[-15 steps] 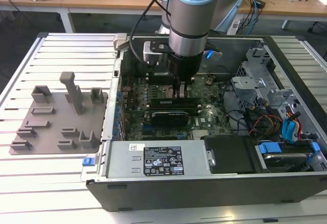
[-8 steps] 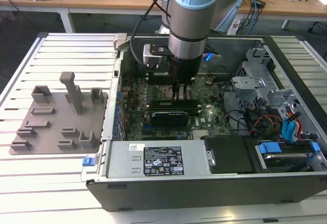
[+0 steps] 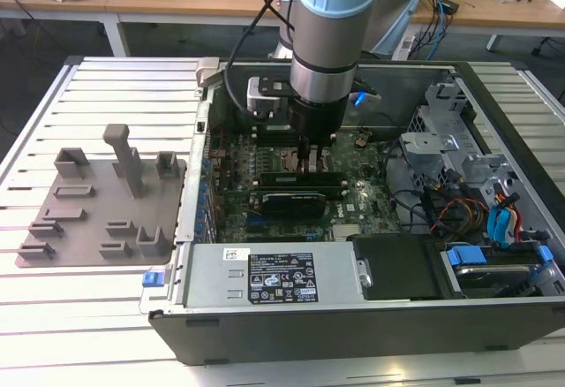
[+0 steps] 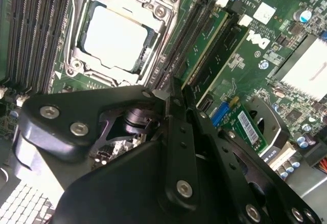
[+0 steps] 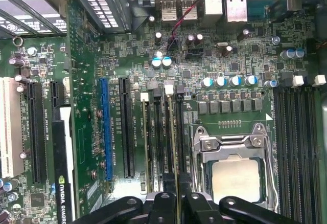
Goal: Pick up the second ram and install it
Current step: 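Insert the second ram into the second slot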
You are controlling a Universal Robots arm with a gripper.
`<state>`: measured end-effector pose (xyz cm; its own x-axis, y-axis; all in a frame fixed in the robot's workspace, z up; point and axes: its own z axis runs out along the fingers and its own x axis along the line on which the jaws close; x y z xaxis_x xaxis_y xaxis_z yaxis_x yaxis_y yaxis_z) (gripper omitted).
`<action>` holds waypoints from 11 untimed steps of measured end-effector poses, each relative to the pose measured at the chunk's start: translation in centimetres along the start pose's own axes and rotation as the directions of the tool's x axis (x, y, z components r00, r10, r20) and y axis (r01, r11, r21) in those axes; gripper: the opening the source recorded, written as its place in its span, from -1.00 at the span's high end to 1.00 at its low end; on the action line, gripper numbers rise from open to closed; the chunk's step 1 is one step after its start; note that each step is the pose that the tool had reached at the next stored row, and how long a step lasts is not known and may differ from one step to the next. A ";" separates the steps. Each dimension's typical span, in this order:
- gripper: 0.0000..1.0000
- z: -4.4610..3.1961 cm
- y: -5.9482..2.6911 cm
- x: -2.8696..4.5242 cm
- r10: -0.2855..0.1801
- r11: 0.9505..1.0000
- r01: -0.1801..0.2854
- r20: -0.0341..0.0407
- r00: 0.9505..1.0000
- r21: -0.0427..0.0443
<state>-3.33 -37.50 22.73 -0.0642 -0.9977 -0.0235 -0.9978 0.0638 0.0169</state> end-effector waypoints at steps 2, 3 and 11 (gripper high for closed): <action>0.73 -0.03 0.01 0.02 0.000 1.000 0.000 -0.001 1.000 0.000; 0.73 -0.03 0.01 0.02 0.000 1.000 0.000 -0.001 1.000 0.000; 0.73 0.27 0.24 0.04 0.004 1.000 -0.004 -0.001 1.000 0.000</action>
<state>-3.58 -37.52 22.46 -0.0682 -0.9974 -0.0225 -0.9976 0.0679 0.0166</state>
